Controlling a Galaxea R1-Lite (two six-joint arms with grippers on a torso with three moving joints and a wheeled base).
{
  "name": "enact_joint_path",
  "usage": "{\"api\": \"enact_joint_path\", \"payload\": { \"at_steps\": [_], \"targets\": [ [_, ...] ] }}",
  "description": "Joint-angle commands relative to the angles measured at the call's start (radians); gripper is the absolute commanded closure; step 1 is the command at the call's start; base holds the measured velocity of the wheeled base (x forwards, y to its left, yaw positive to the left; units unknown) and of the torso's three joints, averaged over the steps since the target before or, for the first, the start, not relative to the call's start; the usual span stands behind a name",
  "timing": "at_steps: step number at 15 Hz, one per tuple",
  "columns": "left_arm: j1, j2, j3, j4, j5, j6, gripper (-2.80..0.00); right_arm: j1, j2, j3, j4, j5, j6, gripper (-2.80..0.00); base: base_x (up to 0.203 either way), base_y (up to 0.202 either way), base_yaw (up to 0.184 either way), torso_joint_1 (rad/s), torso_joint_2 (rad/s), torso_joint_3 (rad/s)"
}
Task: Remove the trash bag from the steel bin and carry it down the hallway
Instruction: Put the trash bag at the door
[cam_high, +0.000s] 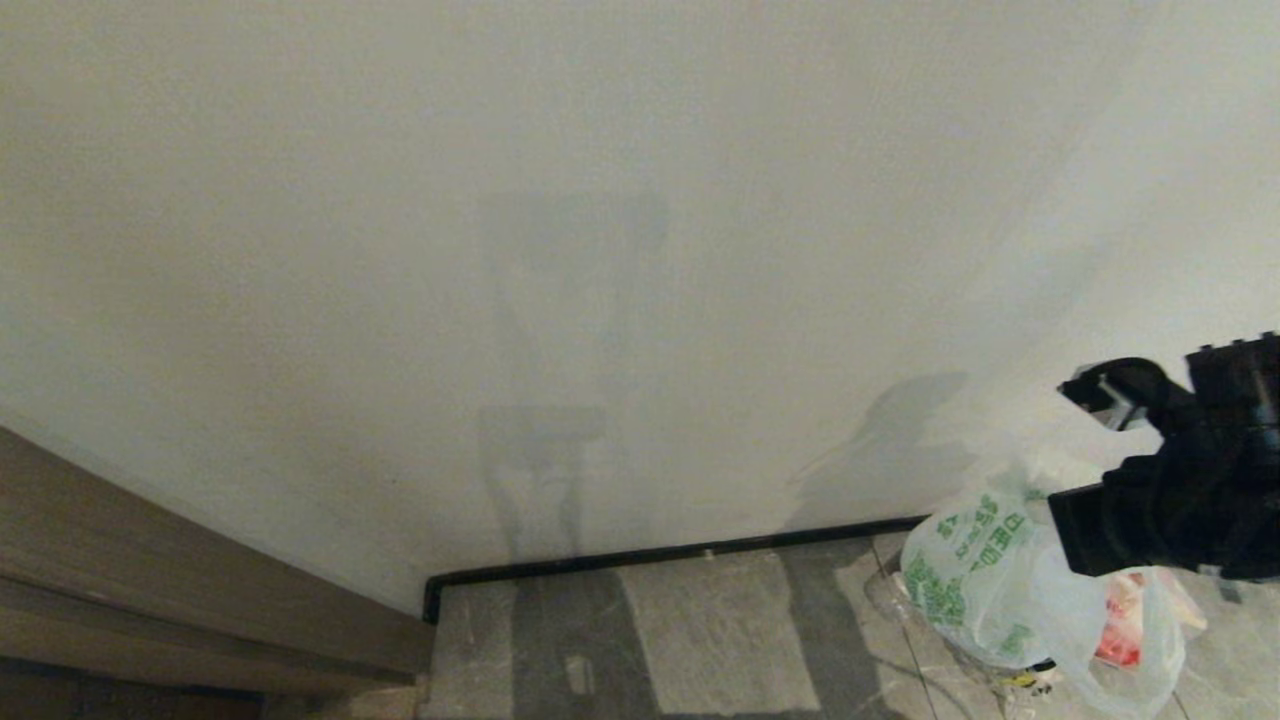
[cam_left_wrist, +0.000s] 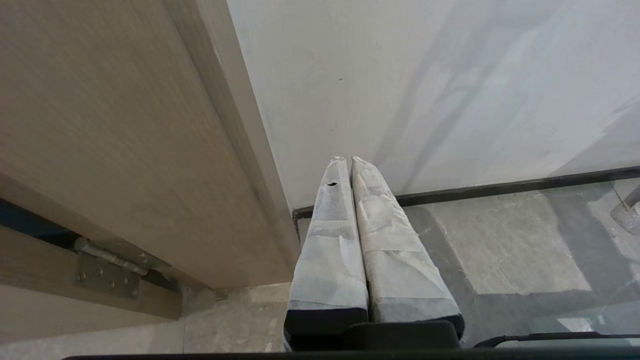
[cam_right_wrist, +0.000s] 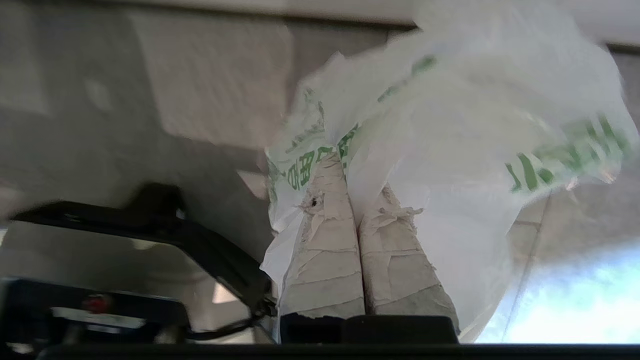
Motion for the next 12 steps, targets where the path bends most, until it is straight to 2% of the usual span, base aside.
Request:
{"api": "enact_joint_path", "payload": {
  "at_steps": [1,5,8,12],
  "targets": [
    [0.0,0.0,0.0,0.0,0.0,0.0,0.0,0.043,0.136,0.007,-0.025,-0.035,0.0,0.0,0.0,0.0,0.0,0.0,0.0,0.0],
    [0.0,0.0,0.0,0.0,0.0,0.0,0.0,0.07,0.211,0.104,-0.09,-0.054,-0.016,0.0,0.0,0.0,0.0,0.0,0.0,0.0],
    [0.0,0.0,0.0,0.0,0.0,0.0,0.0,0.083,0.326,0.122,-0.211,-0.088,-0.019,0.0,0.0,0.0,0.0,0.0,0.0,0.0],
    [0.0,0.0,0.0,0.0,0.0,0.0,0.0,0.171,0.454,0.129,-0.334,-0.163,-0.021,0.0,0.0,0.0,0.0,0.0,0.0,0.0]
  ]
}}
